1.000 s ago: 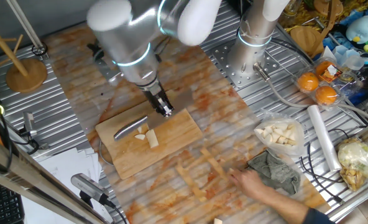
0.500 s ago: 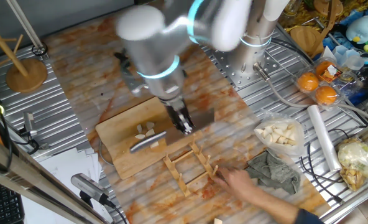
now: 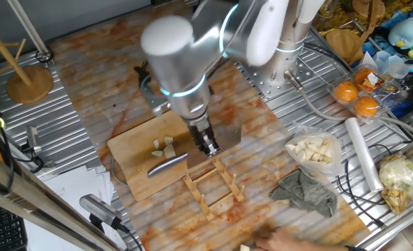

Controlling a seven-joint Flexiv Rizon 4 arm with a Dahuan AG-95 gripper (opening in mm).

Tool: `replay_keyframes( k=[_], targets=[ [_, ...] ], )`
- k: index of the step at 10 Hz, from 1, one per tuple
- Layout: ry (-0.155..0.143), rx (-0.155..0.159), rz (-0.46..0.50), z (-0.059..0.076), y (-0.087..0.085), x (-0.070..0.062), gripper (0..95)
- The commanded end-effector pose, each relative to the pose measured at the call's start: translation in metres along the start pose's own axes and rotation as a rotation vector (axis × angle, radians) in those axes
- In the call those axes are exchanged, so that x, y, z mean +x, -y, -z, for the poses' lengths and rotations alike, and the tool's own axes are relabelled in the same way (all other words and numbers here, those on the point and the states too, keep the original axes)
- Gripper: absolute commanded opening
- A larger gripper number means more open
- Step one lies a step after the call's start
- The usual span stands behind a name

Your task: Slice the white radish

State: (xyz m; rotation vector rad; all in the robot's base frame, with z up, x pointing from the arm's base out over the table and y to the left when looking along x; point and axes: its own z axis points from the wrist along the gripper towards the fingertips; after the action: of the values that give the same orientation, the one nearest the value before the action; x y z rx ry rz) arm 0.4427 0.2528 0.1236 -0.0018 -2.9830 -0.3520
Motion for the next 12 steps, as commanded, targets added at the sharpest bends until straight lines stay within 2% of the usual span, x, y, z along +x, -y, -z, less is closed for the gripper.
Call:
replay_keyframes(
  k=[1,2,6,11,12],
  targets=[
    [0.015,0.01,0.002,-0.01,0.002,-0.004,0.0],
    [0.015,0.011,0.002,-0.014,0.003,-0.006,0.0],
    [0.019,0.023,0.02,-0.045,0.011,-0.019,0.0],
    [0.022,0.064,0.069,-0.053,0.012,-0.022,0.0],
    [0.024,0.067,0.077,-0.054,0.013,-0.022,19.0]
  ],
)
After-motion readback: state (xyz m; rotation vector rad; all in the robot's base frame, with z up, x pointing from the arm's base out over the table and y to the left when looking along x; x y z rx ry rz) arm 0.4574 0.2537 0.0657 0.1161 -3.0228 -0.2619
